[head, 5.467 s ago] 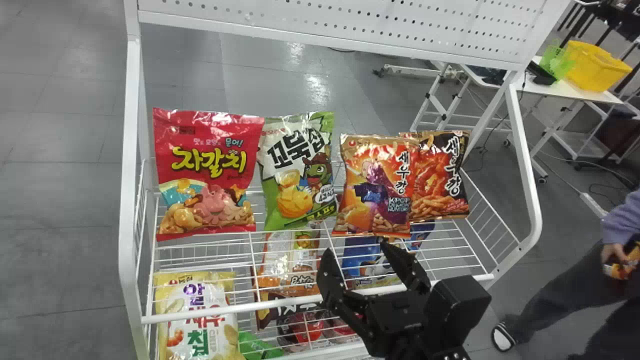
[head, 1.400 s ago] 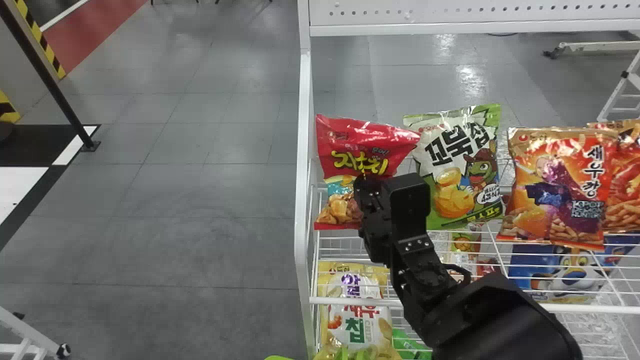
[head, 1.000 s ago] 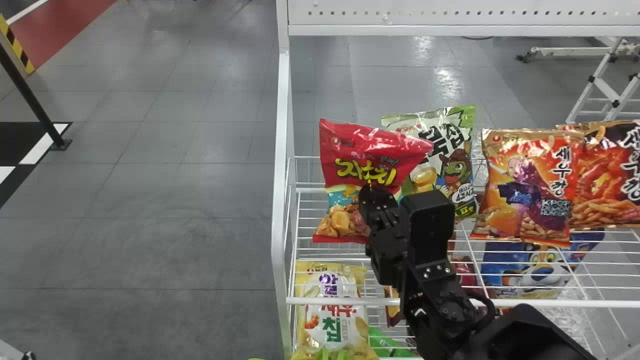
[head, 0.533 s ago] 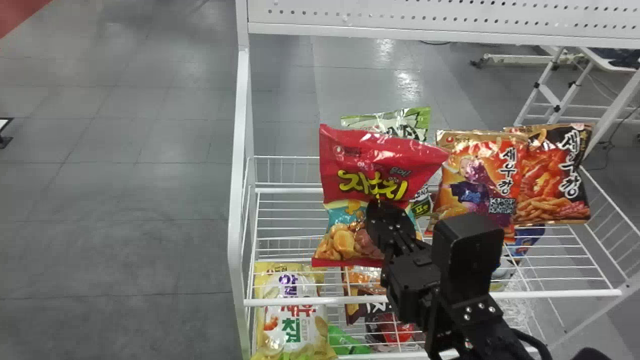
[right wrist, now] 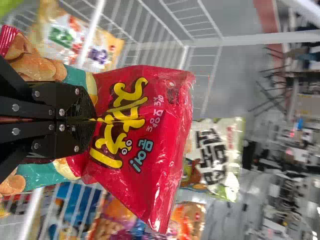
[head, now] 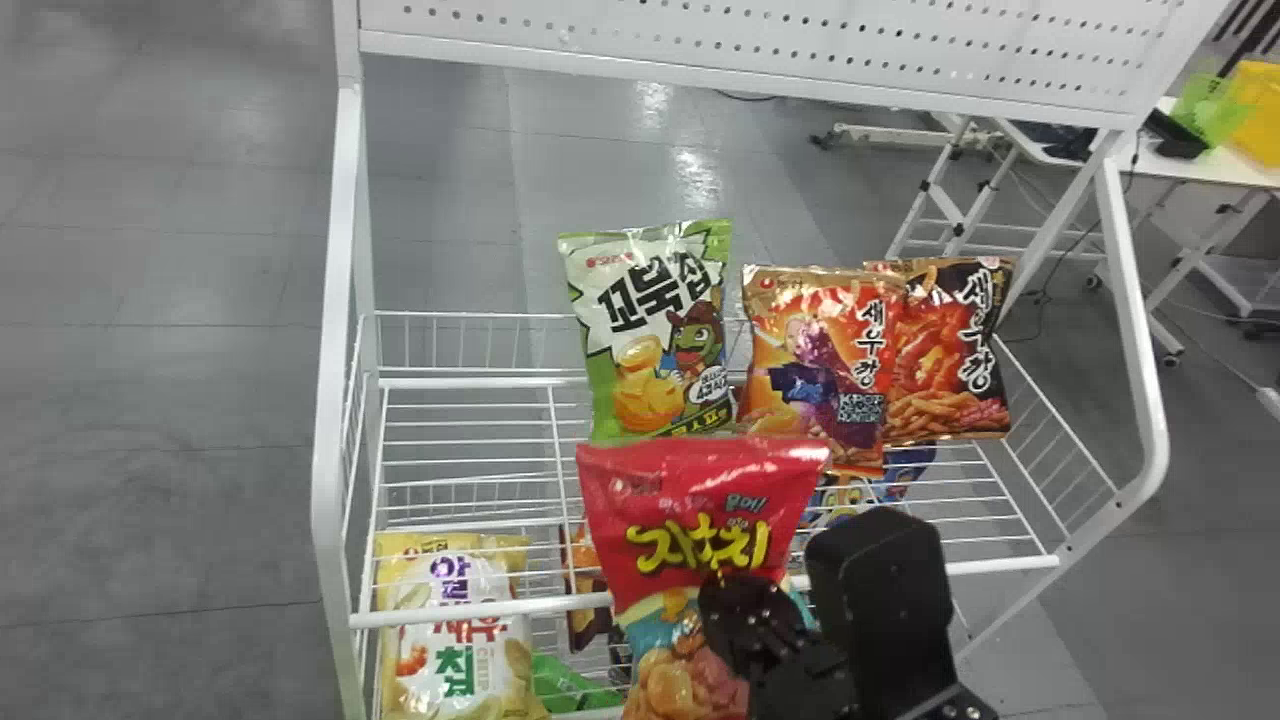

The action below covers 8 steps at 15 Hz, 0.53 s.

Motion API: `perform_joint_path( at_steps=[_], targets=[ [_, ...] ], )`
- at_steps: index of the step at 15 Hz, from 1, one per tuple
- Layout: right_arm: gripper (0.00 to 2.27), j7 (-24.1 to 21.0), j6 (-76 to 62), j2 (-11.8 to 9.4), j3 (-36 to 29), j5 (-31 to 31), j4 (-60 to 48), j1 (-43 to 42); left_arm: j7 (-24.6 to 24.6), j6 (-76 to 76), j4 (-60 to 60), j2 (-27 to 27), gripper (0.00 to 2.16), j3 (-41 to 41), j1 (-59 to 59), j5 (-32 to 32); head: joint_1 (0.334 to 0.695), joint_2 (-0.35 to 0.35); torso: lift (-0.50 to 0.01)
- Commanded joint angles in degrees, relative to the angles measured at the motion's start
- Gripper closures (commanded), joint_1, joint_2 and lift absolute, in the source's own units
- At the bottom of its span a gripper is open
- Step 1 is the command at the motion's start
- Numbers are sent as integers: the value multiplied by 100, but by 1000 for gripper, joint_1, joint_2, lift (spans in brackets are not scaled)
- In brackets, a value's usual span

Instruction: Hold basket handle with left hand then pick Jagalchi snack with right hand and place into basket

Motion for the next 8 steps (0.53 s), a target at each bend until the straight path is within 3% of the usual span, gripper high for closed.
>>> perform_joint_path(
  at_steps=[1,4,8],
  targets=[
    [2003,0,966,6,24,-102,-175,32,25,0,7,-20,1868,-17,1,1,695,-295,-10],
    [2003,18,1546,15,314,-93,-113,23,34,0,25,-20,1868,-17,-17,1,695,-343,-10],
    [2003,18,1844,24,842,12,458,-100,61,-17,78,-20,1868,-44,-87,-8,695,-350,-10]
  ],
)
